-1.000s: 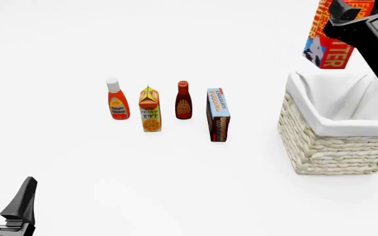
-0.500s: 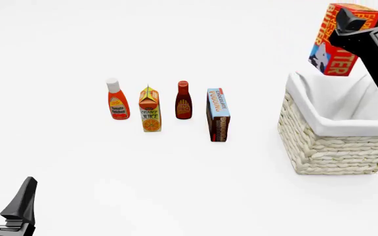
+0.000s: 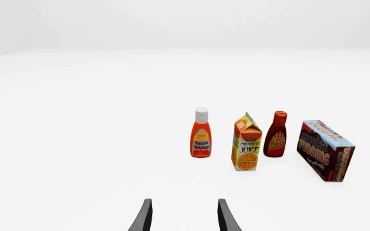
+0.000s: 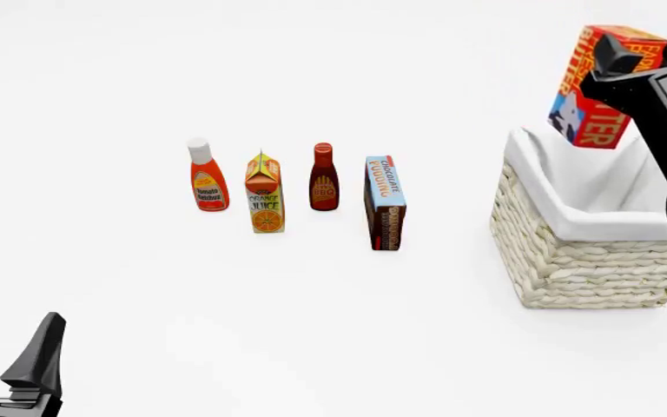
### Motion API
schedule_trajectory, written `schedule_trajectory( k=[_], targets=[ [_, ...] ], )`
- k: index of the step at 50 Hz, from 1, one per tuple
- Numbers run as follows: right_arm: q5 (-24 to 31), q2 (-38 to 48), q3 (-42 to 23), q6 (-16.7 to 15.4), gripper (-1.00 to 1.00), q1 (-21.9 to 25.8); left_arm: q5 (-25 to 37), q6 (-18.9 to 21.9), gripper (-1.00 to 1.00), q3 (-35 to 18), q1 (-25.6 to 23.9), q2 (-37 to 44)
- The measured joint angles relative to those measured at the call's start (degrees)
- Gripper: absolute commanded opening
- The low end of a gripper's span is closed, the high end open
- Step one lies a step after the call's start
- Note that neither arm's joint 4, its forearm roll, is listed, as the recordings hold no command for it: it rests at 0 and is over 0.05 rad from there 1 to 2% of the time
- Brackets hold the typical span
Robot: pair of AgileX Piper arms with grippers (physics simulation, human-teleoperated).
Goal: Pick the butter and place it in the basket.
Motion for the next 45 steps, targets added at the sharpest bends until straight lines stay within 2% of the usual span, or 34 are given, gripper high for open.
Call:
schedule_trajectory(
  k=[45],
  targets=[
    [-2.1,1.4,1.8,-0.1,-1.0,-4.7,0.0,0.0,1.0,0.0,0.0,0.0]
  ],
)
